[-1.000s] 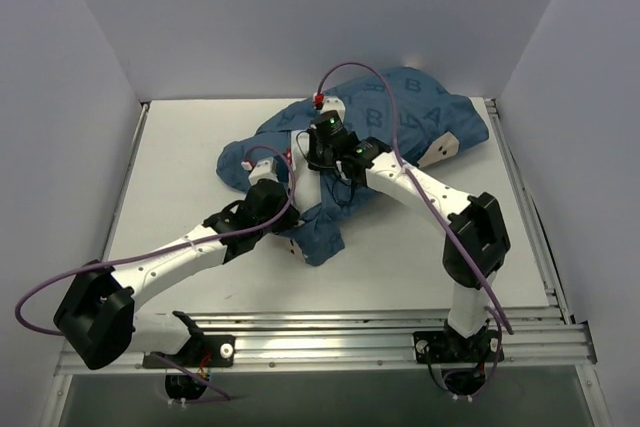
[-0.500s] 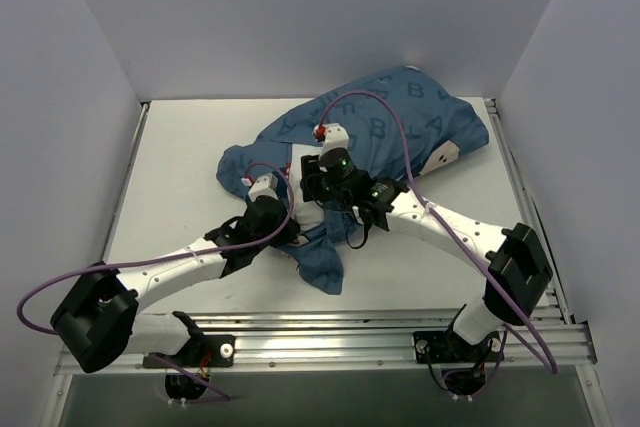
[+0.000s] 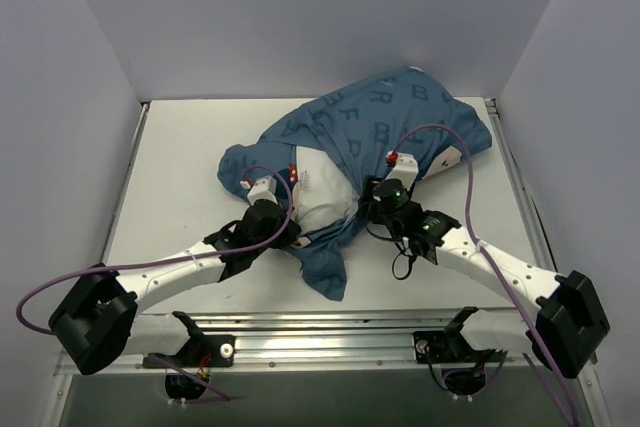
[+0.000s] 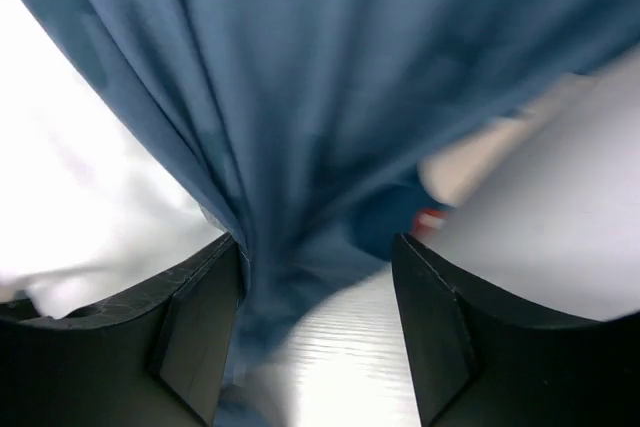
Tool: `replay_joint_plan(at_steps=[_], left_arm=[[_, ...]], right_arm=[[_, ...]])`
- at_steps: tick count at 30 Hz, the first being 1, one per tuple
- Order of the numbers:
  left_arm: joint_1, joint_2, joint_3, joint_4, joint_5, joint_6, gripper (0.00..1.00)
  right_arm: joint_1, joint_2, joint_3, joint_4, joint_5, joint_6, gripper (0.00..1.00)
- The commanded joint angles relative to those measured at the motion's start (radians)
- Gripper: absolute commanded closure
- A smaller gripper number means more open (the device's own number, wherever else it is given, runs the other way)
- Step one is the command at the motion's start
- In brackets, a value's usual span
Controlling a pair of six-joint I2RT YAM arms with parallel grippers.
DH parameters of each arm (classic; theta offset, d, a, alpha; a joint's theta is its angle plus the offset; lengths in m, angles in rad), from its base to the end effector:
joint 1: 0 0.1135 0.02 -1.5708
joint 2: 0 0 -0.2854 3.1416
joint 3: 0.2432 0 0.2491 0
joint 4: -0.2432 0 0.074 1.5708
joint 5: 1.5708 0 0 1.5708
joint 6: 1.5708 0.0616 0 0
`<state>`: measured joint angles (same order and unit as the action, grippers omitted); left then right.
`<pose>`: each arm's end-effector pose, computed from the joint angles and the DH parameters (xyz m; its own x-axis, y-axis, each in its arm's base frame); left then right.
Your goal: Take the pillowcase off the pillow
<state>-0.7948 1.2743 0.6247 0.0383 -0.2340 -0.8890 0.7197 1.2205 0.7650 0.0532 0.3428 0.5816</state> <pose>0.2029 -0.1863 0.2111 -0.6891 -0.3761 -0.6194 0.0416 0.8328 -0.5520 0.2295 0.1736 0.2774 -0.4593 0.2854 -0.8412 -0.1626 0.9039 0.3955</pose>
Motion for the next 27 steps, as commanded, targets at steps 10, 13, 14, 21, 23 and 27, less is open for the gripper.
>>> replay_joint_plan(at_steps=[10, 13, 14, 21, 23, 27], left_arm=[[0.002, 0.028, -0.017, 0.058, 0.021, 0.002, 0.97], [-0.001, 0.019, -0.029, 0.063, 0.019, -0.007, 0.97], [0.000, 0.014, -0.033, 0.064, 0.018, -0.010, 0.97], [-0.004, 0.007, -0.051, 0.071, 0.010, -0.024, 0.97], [-0.004, 0.010, -0.052, 0.074, 0.015, -0.031, 0.97], [-0.004, 0.010, -0.060, 0.072, 0.009, -0.036, 0.97]], right_arm=[[0.257, 0.020, 0.189, -0.063, 0.205, 0.020, 0.31], [0.283, 0.102, 0.236, -0.024, 0.205, 0.018, 0.27], [0.290, 0.140, 0.250, -0.020, 0.202, 0.018, 0.27], [0.314, 0.257, 0.247, 0.106, 0.177, 0.026, 0.28], [0.313, 0.293, 0.247, 0.090, 0.202, 0.058, 0.28], [0.297, 0.330, 0.215, 0.042, 0.229, 0.113, 0.26]])
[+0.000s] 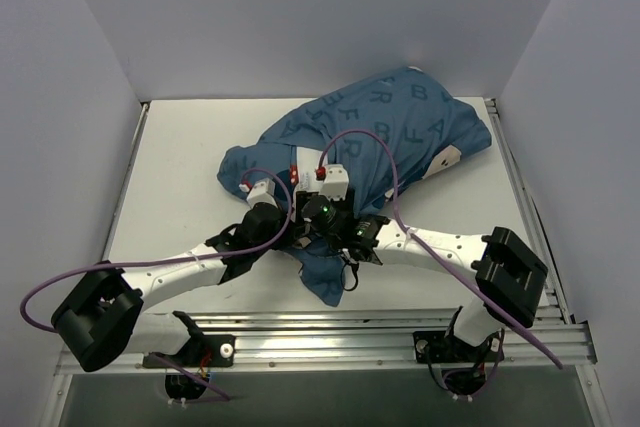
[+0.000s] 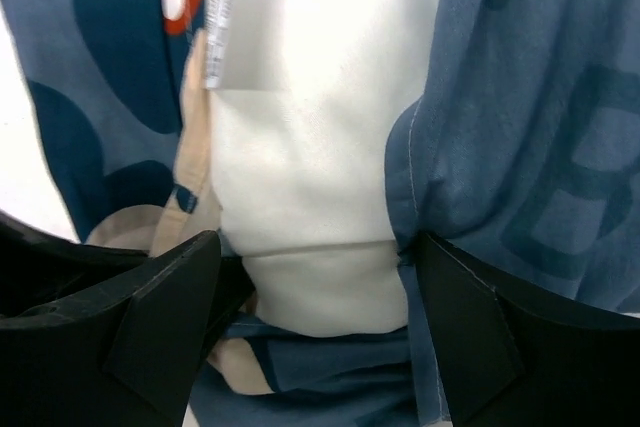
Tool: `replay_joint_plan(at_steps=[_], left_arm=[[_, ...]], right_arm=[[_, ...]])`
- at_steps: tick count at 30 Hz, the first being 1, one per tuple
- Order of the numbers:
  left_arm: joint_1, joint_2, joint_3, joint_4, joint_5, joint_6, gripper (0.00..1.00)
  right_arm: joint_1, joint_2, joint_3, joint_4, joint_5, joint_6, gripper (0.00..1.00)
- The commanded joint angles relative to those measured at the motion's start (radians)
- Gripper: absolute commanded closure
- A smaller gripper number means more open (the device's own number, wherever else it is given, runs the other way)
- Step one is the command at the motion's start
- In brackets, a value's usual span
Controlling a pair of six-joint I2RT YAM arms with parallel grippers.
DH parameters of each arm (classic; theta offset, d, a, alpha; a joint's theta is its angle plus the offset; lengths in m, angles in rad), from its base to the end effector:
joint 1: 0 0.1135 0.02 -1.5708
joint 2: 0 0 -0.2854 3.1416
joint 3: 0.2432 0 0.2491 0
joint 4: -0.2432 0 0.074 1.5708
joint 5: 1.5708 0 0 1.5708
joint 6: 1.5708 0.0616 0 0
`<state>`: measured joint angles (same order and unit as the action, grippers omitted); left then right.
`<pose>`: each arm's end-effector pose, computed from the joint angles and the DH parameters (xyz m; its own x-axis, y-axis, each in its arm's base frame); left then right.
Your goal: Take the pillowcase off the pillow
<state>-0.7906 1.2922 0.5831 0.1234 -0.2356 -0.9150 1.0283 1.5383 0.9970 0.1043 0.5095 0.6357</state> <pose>0.2041 -0.1858 0.2020 -0.6764 -0.4121 -0.6104 0.0298 0.8128 -0.5818 0.2140 0.2967 0.2715 -0.4843 0.2007 -0.8516 -0.2883 0.8824 0.3718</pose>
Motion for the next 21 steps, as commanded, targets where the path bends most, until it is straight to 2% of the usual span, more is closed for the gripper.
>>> replay_joint_plan(at_steps=[1, 4, 6, 10, 13, 17, 21], left_arm=[[-0.009, -0.008, -0.019, -0.014, 0.010, -0.012, 0.97], [-0.007, -0.007, -0.022, -0.013, 0.005, -0.015, 0.97], [-0.007, -0.005, -0.022, -0.018, 0.004, -0.015, 0.97], [-0.007, 0.004, -0.019, -0.018, 0.004, -0.016, 0.97], [-0.009, 0.015, -0.011, -0.021, 0.012, -0.015, 0.97], [-0.010, 0.018, -0.009, -0.018, 0.013, -0.013, 0.97], [-0.009, 0.015, -0.009, -0.016, 0.018, -0.018, 0.97]], right_arm=[[-0.019, 0.017, -0.024, -0.020, 0.052, 0.082, 0.26], [-0.060, 0.002, -0.043, -0.100, 0.075, 0.133, 0.26], [-0.086, -0.053, -0.066, -0.147, 0.119, 0.148, 0.26], [-0.166, -0.184, -0.145, -0.196, 0.113, 0.163, 0.23], [-0.165, -0.280, -0.149, -0.209, 0.097, 0.124, 0.23], [-0.087, -0.331, -0.123, -0.118, 0.017, 0.056, 0.23], [-0.039, -0.316, -0.089, 0.049, -0.093, 0.009, 0.27]])
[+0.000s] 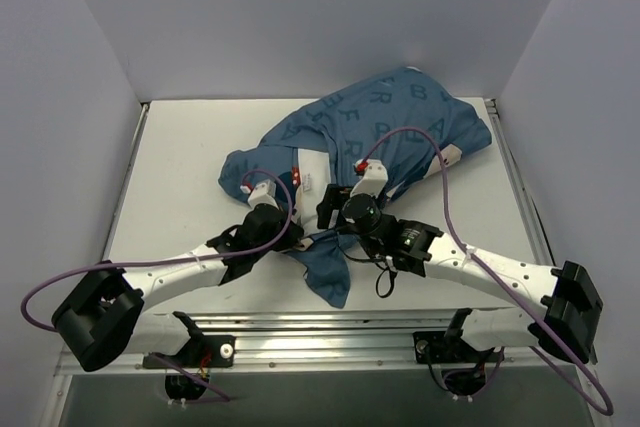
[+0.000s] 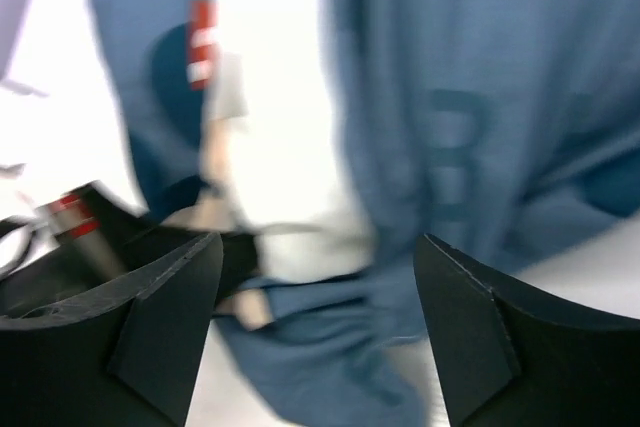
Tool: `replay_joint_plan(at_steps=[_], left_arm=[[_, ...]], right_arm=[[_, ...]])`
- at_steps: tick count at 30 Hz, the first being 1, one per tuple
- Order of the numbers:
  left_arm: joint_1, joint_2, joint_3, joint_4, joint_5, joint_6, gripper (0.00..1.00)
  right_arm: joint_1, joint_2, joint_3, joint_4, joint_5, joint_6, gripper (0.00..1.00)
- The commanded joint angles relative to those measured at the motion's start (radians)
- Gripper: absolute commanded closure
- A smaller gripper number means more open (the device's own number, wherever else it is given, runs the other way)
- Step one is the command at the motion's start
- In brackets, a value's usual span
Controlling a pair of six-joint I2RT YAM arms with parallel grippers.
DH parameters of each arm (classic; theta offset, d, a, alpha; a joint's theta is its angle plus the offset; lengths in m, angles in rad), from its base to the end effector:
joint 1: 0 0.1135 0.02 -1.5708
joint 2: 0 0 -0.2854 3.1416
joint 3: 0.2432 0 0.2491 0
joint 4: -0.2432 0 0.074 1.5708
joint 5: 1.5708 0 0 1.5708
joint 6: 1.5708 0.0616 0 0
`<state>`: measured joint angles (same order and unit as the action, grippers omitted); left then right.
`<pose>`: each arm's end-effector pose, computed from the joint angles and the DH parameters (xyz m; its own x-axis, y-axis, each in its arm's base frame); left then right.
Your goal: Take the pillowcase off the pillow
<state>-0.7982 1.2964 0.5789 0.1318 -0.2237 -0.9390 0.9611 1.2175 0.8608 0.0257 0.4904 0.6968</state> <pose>0.2024 -0.1881 0.2003 -0.6872 -0.4223 -0.5911 0.0248 0.7996 -0.6000 0.1899 0.2212 0.3114 -0.4432 0.3542 -0.8235 -0.2396 0.8384 0.4896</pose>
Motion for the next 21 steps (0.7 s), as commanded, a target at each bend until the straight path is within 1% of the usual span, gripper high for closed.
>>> replay_joint_plan(at_steps=[1, 2, 6, 11, 13, 15, 16, 18, 21], left_arm=[[-0.002, 0.009, -0.007, -0.024, 0.006, 0.006, 0.97], [-0.003, 0.009, -0.008, -0.024, 0.003, 0.006, 0.97], [-0.002, 0.007, -0.008, -0.023, 0.006, 0.005, 0.97], [-0.003, 0.000, -0.016, -0.024, 0.004, 0.000, 0.97], [-0.003, -0.005, -0.019, -0.024, 0.000, -0.001, 0.97], [-0.003, -0.006, -0.019, -0.024, -0.002, -0.003, 0.97], [-0.003, -0.005, -0.019, -0.026, -0.002, -0.003, 0.97], [-0.004, -0.003, -0.016, -0.024, 0.000, -0.004, 0.97], [-0.003, 0.010, -0.010, -0.021, 0.012, -0.006, 0.97]], right_arm=[[0.030, 0.029, 0.052, 0.149, -0.096, -0.052, 0.28], [0.028, 0.043, 0.056, 0.169, -0.125, -0.048, 0.30], [0.028, 0.125, 0.070, 0.267, -0.144, -0.056, 0.30], [0.004, 0.211, 0.041, 0.296, -0.109, -0.019, 0.27], [-0.015, 0.211, 0.012, 0.277, -0.090, 0.004, 0.23], [-0.018, 0.201, 0.004, 0.209, -0.025, 0.026, 0.22], [-0.016, 0.195, 0.006, 0.179, 0.002, 0.027, 0.19], [-0.015, 0.206, 0.017, 0.077, 0.048, 0.039, 0.17], [-0.007, 0.234, 0.035, 0.008, 0.042, 0.038, 0.14]])
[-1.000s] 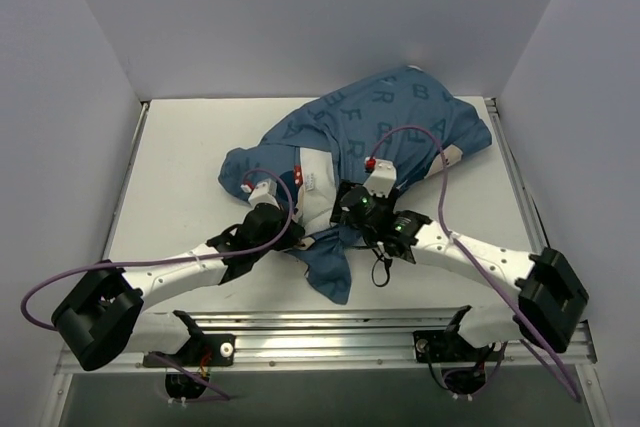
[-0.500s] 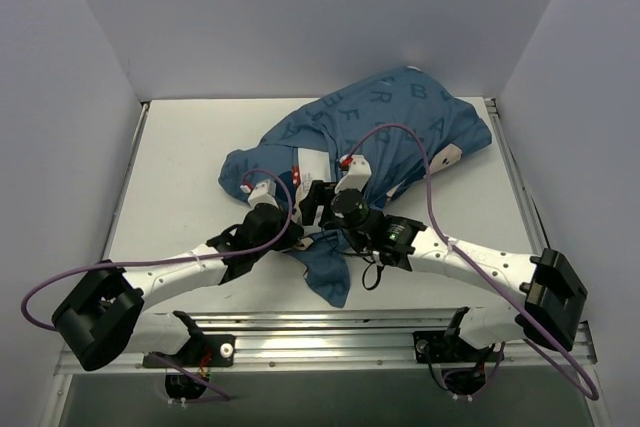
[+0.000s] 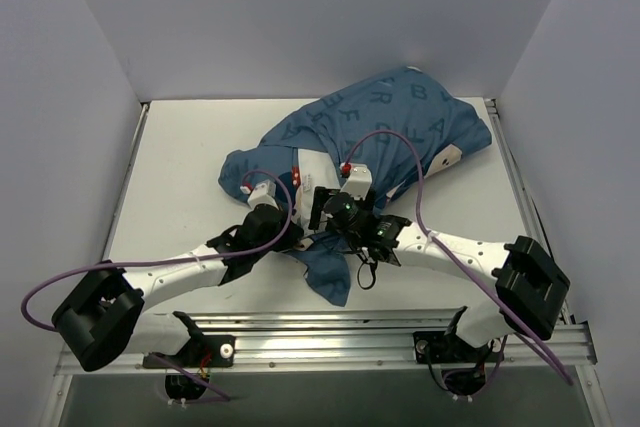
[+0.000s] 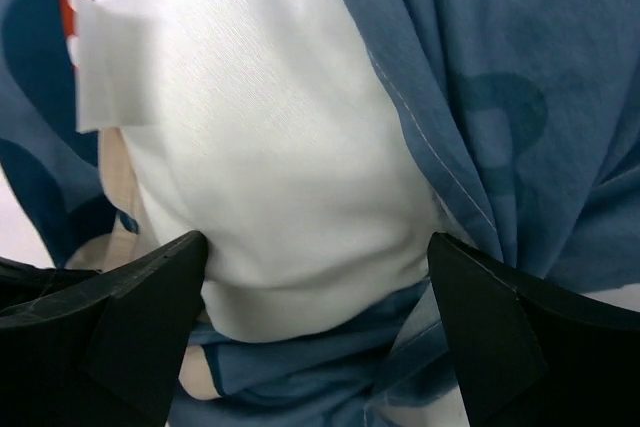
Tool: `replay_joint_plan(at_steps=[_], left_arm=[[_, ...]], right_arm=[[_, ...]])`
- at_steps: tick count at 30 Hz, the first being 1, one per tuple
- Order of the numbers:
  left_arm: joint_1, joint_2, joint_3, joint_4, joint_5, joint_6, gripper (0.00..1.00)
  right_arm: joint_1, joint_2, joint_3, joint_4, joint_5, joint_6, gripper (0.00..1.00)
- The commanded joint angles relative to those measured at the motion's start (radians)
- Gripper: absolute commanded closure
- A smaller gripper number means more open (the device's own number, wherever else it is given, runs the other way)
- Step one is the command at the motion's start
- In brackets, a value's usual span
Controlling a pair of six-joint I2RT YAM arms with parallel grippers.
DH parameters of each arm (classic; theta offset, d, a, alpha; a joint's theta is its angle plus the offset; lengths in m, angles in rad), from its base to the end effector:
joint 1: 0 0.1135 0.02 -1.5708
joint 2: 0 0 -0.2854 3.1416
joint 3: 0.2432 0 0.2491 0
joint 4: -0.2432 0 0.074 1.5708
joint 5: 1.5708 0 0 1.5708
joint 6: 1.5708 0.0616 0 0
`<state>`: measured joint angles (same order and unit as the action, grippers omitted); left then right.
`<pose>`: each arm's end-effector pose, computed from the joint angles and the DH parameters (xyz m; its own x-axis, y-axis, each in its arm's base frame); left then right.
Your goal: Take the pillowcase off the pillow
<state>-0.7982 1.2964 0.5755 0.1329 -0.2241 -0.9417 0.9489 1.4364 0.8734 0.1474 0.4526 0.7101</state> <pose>0.2020 -0.1877 0.1993 -0.6880 -0.4236 -0.5893 0.0218 0.7995 -0.6002 0.2180 0.2579 0.2658 -0.5029 0.3047 -0.8088 -0.2242 0.8578 0.4625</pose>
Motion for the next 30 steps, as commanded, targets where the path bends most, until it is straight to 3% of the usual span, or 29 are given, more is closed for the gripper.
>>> replay_joint_plan(at_steps=[1, 8, 18, 21, 24, 25, 28, 30], left_arm=[[-0.004, 0.020, 0.000, -0.019, 0.019, -0.003, 0.97], [-0.012, 0.040, 0.014, -0.019, 0.022, 0.000, 0.97], [-0.016, 0.046, 0.014, -0.015, 0.023, 0.000, 0.97], [-0.021, 0.035, 0.014, -0.024, 0.019, 0.000, 0.97], [-0.022, 0.012, 0.011, -0.032, 0.014, -0.003, 0.97], [-0.024, 0.007, 0.007, -0.033, 0.012, -0.006, 0.97], [-0.029, -0.014, 0.004, -0.039, 0.014, -0.011, 0.97], [-0.035, -0.022, 0.004, -0.042, 0.020, -0.014, 0.97]], right_arm=[[0.008, 0.025, 0.022, -0.114, 0.049, 0.023, 0.12], [0.011, 0.146, 0.055, -0.051, -0.083, -0.026, 0.05], [0.018, 0.312, 0.203, -0.045, -0.152, -0.121, 0.05], [0.016, 0.386, 0.252, -0.084, -0.152, -0.104, 0.10], [0.008, 0.430, 0.266, -0.083, -0.157, -0.092, 0.41], [-0.001, 0.436, 0.268, -0.074, -0.167, -0.089, 0.66], [-0.022, 0.438, 0.272, -0.039, -0.193, -0.081, 1.00], [-0.050, 0.415, 0.262, 0.004, -0.213, -0.077, 1.00]])
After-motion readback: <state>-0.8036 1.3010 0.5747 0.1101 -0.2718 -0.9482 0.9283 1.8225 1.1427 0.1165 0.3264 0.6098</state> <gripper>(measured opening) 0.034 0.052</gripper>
